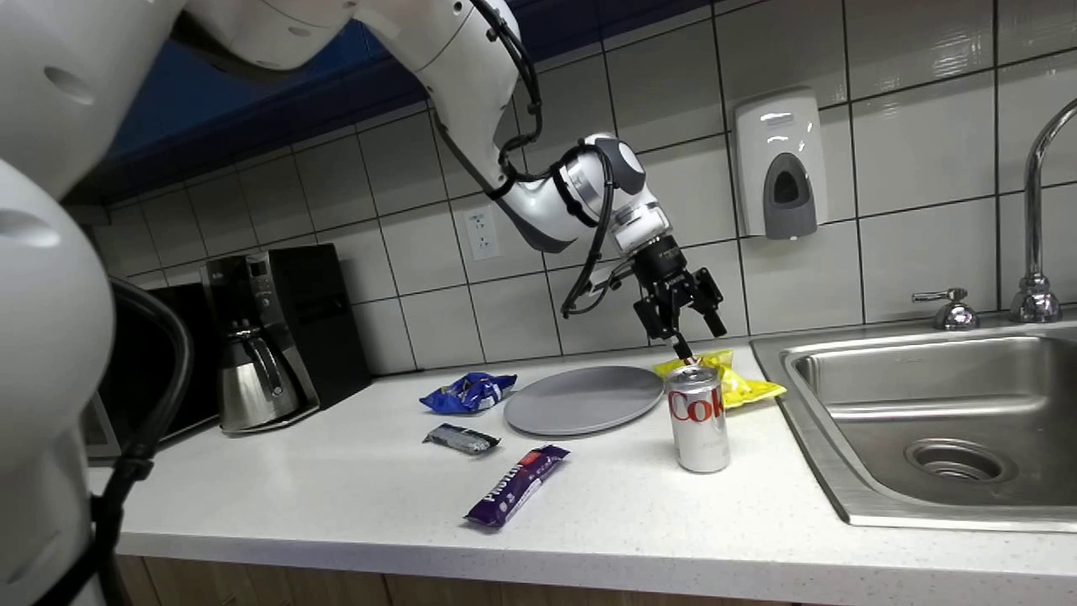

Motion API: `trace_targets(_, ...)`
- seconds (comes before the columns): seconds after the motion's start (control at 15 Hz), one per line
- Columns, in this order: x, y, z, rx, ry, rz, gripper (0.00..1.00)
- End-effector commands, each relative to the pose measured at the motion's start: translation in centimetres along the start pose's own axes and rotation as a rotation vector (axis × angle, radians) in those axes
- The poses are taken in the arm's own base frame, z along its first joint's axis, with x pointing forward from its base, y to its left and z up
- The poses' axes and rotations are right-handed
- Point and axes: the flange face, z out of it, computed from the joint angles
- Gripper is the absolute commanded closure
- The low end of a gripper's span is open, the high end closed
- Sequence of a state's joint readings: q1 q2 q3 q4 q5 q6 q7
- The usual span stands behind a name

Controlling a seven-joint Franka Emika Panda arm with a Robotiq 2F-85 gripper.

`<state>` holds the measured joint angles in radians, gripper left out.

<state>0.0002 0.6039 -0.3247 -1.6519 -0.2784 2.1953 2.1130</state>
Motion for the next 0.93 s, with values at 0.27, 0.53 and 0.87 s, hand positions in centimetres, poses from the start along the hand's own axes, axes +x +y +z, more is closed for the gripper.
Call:
trace_targets(0.27,-1.3,2.0,-8.7,0.137,-0.005,-0.167,0.00)
trace_targets(0.53,-3.0,3.7,-10.6,0.155,-0.035,-0.246,0.00)
trace_targets(0.87,-3.7,3.1,-10.0,0.144,-0.032,-0.223,0.00)
